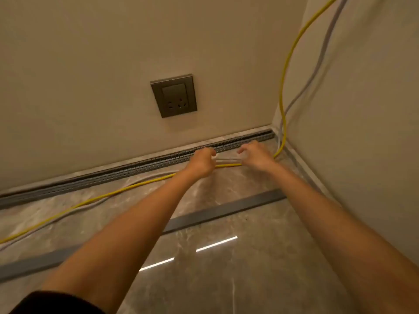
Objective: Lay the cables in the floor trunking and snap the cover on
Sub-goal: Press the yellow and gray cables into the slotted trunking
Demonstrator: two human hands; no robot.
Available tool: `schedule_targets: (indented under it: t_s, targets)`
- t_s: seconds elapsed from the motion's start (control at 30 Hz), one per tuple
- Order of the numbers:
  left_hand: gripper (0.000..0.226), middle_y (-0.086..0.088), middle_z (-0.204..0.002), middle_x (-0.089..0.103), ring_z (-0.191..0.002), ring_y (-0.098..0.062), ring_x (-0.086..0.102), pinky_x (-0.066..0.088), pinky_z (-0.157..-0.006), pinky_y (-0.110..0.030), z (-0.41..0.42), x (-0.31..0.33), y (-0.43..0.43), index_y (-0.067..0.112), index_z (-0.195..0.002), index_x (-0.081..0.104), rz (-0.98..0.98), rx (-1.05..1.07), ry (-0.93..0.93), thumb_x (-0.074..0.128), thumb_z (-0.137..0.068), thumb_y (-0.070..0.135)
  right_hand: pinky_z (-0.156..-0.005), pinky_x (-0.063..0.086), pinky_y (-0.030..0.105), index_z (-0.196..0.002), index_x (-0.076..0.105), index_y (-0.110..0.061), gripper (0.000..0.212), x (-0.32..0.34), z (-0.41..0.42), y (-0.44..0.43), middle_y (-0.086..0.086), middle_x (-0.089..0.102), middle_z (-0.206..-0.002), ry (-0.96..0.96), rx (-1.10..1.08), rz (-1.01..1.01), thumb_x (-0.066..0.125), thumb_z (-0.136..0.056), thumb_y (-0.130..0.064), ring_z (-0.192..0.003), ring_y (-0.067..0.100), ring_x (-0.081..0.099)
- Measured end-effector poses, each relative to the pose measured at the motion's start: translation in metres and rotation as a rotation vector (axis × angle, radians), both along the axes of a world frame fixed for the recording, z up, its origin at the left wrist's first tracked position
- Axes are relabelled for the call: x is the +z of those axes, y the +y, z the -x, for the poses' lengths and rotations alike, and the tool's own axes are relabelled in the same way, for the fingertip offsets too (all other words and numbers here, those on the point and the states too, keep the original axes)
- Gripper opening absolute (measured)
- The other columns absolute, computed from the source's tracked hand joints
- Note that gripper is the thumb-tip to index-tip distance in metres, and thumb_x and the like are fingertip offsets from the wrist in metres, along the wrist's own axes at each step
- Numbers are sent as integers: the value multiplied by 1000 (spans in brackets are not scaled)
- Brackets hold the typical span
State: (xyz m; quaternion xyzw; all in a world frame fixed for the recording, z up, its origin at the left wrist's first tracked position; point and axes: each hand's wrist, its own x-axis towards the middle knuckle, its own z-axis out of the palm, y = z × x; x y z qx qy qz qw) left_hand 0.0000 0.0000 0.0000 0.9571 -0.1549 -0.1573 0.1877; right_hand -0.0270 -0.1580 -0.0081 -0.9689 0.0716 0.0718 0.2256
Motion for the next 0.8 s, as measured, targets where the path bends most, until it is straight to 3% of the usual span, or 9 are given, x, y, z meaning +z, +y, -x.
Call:
schedule_targets:
  t_s: [0.13,0.23,0.3,0.43,0.63,0.8]
  targets:
    - [39,-21,-139,44,-127,-34,43,40,-105,-42,-9,-5,-16,2,-132,44,0,-49,-48,50,-95,14,-109,33,45,-126,53,-16,40,-6,2,-17,14,45,-137,110,21,247,58,-87,-14,-134,32,31]
    - [51,-16,-140,42,-131,-34,34,36,-106,-49,-12,-11,-20,11,-137,38,-180,-149,-36,54,-93,32,-109,28,43,-121,55,-11,30,-11,1,-23,15,46,-135,99,34,361,51,-91,-14,-132,32,34]
    - [48,-14,-136,47,-129,-32,34,34,-104,-47,-11,-15,-20,13,-133,43,-287,-200,-134,53,-92,36,-108,27,44,-118,57,-11,27,-11,2,-24,14,47,-132,108,67,395,47,-93,-15,-128,33,38]
    - [47,-14,-134,45,-124,-33,39,30,-107,-43,-7,-18,-19,14,-133,44,-329,-263,-283,51,-93,37,-105,30,45,-111,58,-11,19,-11,5,-23,12,57,-123,40,98,377,47,-94,-13,-119,31,49]
    - [31,-14,-118,53,-103,-32,52,43,-85,-37,5,-21,-1,11,-120,59,-229,-332,-373,47,-97,28,-102,30,38,-103,60,-12,14,-2,20,-29,10,64,-113,-76,148,251,51,-93,-18,-114,28,50]
    - [36,-13,-112,61,-95,-30,59,46,-81,-37,28,-16,15,7,-109,60,-189,-285,-367,46,-96,37,-101,32,36,-101,63,-11,17,4,34,-27,10,66,-108,-62,179,188,58,-90,-23,-111,27,52]
